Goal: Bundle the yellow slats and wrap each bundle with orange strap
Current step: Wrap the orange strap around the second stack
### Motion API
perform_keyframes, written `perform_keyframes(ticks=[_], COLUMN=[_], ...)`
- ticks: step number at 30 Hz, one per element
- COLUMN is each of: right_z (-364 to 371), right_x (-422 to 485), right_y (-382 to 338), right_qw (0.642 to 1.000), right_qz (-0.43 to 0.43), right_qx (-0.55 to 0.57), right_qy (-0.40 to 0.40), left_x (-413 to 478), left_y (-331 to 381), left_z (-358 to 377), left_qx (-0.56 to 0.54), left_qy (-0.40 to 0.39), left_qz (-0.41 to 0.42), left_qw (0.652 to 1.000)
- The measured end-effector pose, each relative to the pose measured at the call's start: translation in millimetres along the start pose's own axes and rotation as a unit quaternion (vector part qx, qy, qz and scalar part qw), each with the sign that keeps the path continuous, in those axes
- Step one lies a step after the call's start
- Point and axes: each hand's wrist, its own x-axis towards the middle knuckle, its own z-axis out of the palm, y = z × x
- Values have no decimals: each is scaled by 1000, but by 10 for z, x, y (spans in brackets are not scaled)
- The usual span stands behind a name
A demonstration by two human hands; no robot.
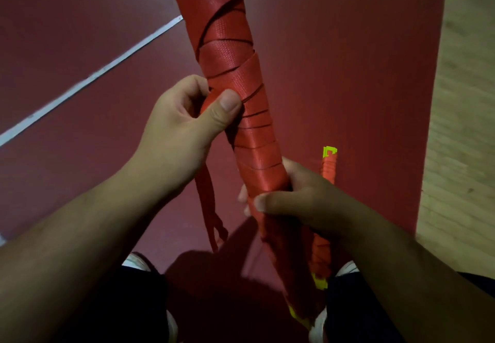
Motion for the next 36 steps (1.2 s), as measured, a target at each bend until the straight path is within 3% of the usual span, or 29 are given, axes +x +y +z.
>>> perform_keyframes(ticks=[3,6,11,15,18,23,26,36], right_z=[21,39,-13,-32,-9,-1,4,34], right_x=[37,53,72,29,-2,-38,-53,-57], right_y=[22,25,93,101,56,-6,0,-28], right_qw=[989,974,947,962,982,990,983,982], right_qz=[0,-3,-40,-76,-96,-79,-59,-4], right_qx=[-123,-168,-226,-167,-74,115,173,185], right_qy=[83,154,225,203,144,2,-30,-45], left_x=[4,36,72,49,25,24,-1,-8], left_y=[-38,-60,-56,-38,6,57,81,-60], left_z=[10,-16,-26,-35,-29,-74,-83,-99], left_qx=[38,37,16,-7,10,-7,-28,-32], left_qy=[76,116,47,-77,-152,-156,-180,-187], left_qz=[-25,-53,-59,-67,-18,14,1,-61], left_qw=[996,991,997,995,988,988,983,980])
